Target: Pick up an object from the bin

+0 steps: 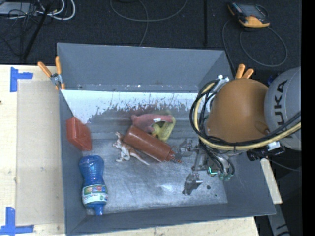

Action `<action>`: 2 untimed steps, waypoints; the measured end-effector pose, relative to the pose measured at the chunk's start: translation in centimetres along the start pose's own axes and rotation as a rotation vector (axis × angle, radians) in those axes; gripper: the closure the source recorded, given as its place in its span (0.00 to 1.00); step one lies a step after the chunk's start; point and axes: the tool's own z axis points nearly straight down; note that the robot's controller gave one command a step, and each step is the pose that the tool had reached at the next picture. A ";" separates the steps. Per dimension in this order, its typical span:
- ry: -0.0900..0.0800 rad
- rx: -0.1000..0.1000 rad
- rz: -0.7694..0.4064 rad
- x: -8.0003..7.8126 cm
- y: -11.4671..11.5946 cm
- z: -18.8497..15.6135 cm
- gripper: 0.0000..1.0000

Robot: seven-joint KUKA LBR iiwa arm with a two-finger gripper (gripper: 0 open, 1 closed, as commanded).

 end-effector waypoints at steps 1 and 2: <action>-0.008 0.000 0.001 -0.2 0.0 -0.4 0.00; -0.013 -0.001 0.117 -5.1 0.9 2.4 0.00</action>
Offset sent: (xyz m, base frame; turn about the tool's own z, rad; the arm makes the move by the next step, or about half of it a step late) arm 0.1016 0.0206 -0.0571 0.2332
